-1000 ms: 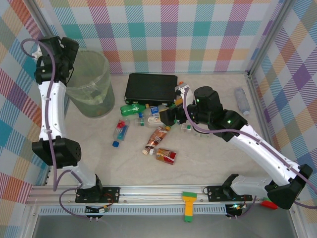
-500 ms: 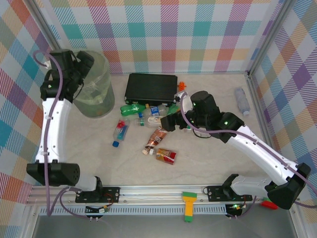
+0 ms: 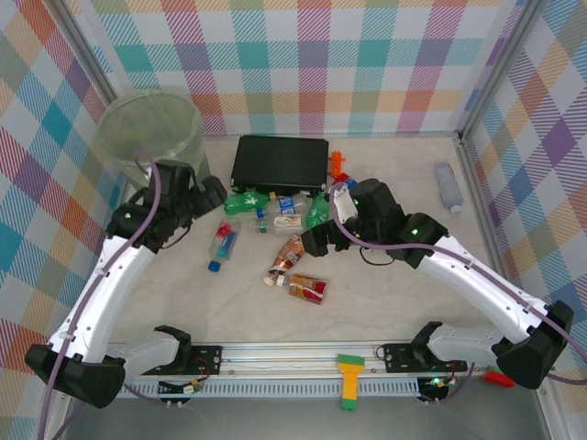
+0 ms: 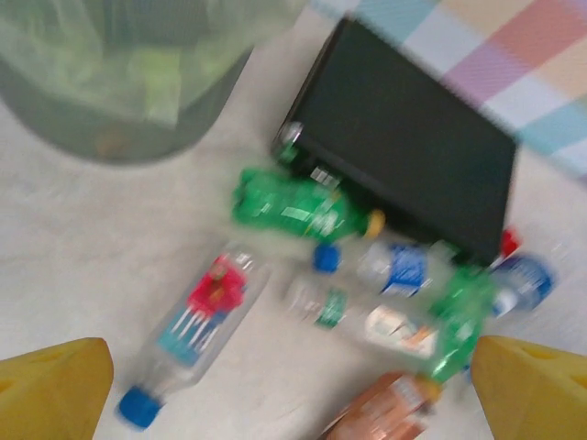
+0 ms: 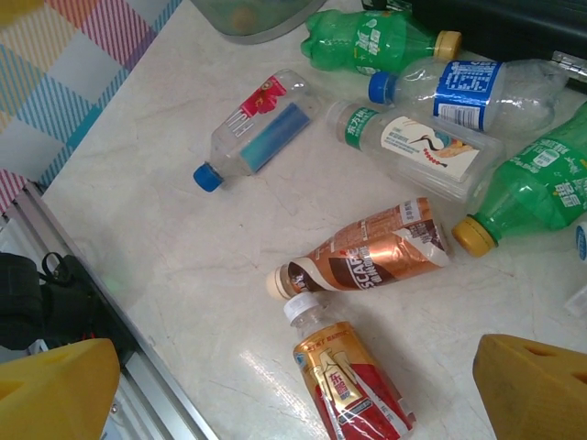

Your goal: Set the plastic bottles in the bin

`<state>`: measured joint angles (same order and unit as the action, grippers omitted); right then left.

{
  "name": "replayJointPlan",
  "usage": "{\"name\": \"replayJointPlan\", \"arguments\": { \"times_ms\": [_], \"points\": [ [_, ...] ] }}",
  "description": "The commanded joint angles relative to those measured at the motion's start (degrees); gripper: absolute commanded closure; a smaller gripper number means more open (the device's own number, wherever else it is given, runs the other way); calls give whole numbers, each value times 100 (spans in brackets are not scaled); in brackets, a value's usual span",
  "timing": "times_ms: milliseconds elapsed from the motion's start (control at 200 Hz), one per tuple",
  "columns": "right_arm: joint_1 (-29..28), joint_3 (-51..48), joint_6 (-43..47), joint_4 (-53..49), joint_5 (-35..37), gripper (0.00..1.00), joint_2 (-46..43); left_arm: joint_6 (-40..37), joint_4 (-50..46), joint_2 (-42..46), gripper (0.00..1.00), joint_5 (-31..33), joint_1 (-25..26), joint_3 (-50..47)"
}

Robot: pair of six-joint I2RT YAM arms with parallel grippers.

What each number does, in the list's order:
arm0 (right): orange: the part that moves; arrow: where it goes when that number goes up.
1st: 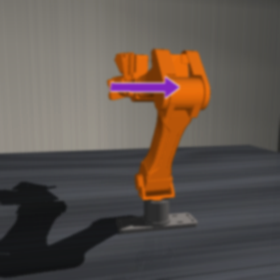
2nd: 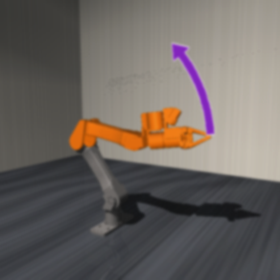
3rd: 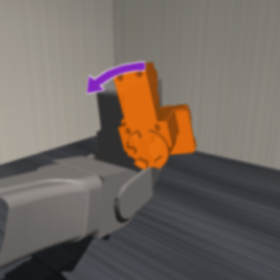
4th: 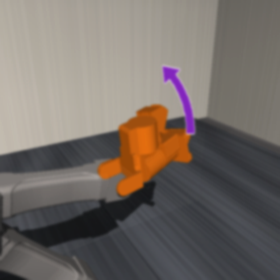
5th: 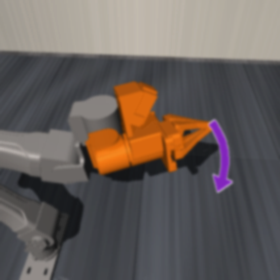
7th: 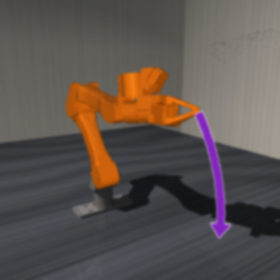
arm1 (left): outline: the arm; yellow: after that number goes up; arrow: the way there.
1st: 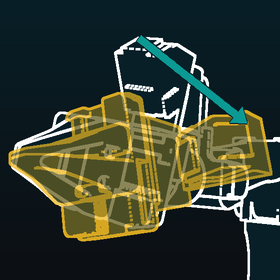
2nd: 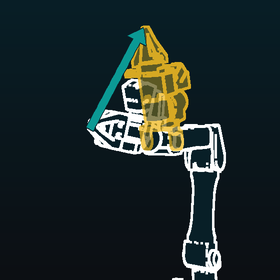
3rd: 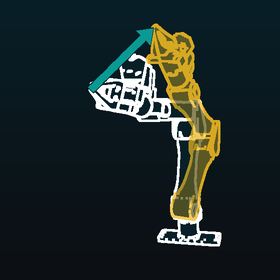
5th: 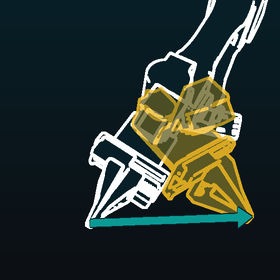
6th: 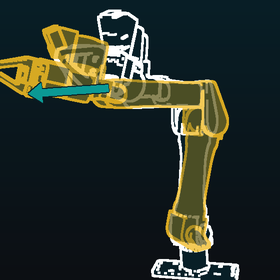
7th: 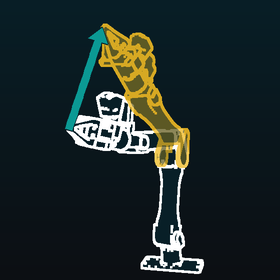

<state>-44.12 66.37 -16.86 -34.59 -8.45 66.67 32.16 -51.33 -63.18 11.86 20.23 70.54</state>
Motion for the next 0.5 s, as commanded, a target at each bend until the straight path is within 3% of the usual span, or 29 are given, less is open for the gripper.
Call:
{"name": "replayJointPlan", "arguments": {
  "times_ms": [0,190,490],
  "points": [
    [-37,44,-150,72,-214,1,-198,-546,-294,66,0,322,271,-272],
    [-44,101,-208,154,-270,1,-156,-1154,-282,-498,1,587,669,-626],
    [-62,254,-235,132,-131,1,-172,-1962,95,-1787,1,539,695,-610]
  ]
}}
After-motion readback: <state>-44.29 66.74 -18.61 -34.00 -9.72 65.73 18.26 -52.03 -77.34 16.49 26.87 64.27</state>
